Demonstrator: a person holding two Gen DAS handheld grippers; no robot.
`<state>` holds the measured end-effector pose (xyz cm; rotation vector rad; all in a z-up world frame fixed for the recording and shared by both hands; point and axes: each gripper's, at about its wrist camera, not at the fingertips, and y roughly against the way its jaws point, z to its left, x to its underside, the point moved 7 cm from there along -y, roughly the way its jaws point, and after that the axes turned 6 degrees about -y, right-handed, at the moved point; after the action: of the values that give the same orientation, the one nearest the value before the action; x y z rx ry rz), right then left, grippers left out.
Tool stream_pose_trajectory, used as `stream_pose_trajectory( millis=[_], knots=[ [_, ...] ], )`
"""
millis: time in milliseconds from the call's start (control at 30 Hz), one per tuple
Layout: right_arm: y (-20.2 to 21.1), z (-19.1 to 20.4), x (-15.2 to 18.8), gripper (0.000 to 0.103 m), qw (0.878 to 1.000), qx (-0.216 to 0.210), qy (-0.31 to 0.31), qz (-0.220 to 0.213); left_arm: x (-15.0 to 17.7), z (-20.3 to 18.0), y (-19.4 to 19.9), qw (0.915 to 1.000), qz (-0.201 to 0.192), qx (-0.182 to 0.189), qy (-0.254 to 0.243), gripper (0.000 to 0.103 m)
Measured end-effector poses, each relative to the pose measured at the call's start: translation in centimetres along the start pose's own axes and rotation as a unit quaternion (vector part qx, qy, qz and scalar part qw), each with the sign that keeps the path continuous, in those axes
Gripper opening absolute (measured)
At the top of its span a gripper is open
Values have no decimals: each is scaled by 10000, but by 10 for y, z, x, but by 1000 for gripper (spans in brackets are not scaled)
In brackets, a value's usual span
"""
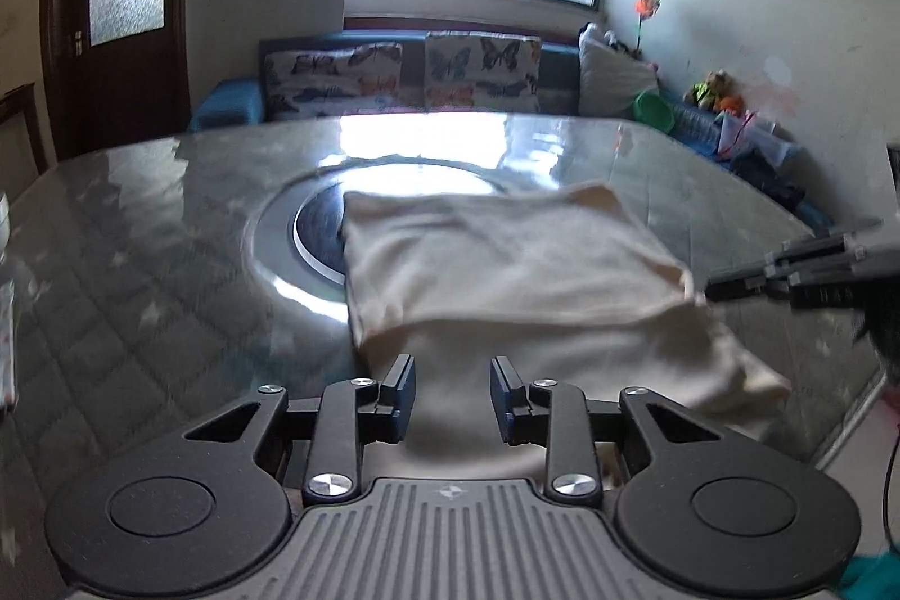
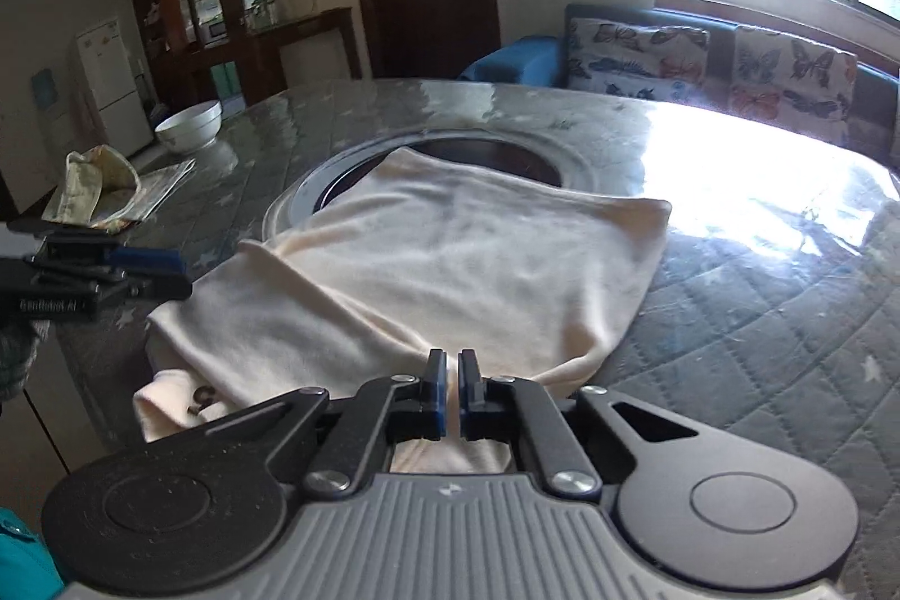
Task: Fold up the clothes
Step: 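Grasp the folded shirt edge with the right gripper and pull it straight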
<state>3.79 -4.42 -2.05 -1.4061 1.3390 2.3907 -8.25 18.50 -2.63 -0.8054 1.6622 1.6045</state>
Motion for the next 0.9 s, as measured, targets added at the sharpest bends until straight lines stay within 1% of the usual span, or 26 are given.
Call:
stream_pose_trajectory(
  millis=[33, 67, 167, 267, 433, 467, 500, 567, 667, 733, 800, 833, 900],
  knots=[
    [-1, -1, 1, 4, 10000, 2, -16, 39, -4, 0, -6, 10000, -3, 60, 9, 32],
    [-4, -2, 4, 7, 9999, 4, -90, 85, -6, 0, -13, 10000, 21, 74, 3, 32],
    [-8, -2, 7, 11, 9996, -118, -197, 152, -8, 1, -33, 9998, 161, 69, -10, 32],
    [-15, 1, 11, 17, 9994, -195, -203, 204, -7, 2, -48, 9996, 264, 90, -46, 32],
    [-25, 2, 15, 17, 9990, -249, -241, 270, -2, 10, -61, 9993, 384, 23, 5, 31],
    [-24, 3, 15, 14, 9992, -234, -217, 243, -1, 11, -61, 9992, 388, 19, 14, 31],
    [-23, 3, 15, 6, 9994, -216, -190, 211, -1, 11, -60, 9993, 382, 20, 16, 31],
    [-19, 5, 13, 4, 9997, -179, -135, 130, 0, 12, -59, 9993, 369, 22, 21, 31],
    [-11, 8, 8, 4, 10000, -77, 6, 24, 1, 13, -58, 9994, 349, 25, 27, 31],
    [-16, 6, 10, 5, 9999, -42, -29, 140, 1, 11, -57, 9995, 330, 14, -12, 31],
    [-20, 1, 13, 8, 9997, 2, -96, 221, -1, 9, -53, 9995, 307, -31, -76, 31],
    [-17, 1, 12, 8, 9998, 9, -74, 177, -2, 8, -50, 9995, 282, -41, -105, 31],
    [-9, 3, 8, 12, 10000, 11, 33, 45, -4, 3, -40, 9996, 208, -16, -184, 31]
  ],
)
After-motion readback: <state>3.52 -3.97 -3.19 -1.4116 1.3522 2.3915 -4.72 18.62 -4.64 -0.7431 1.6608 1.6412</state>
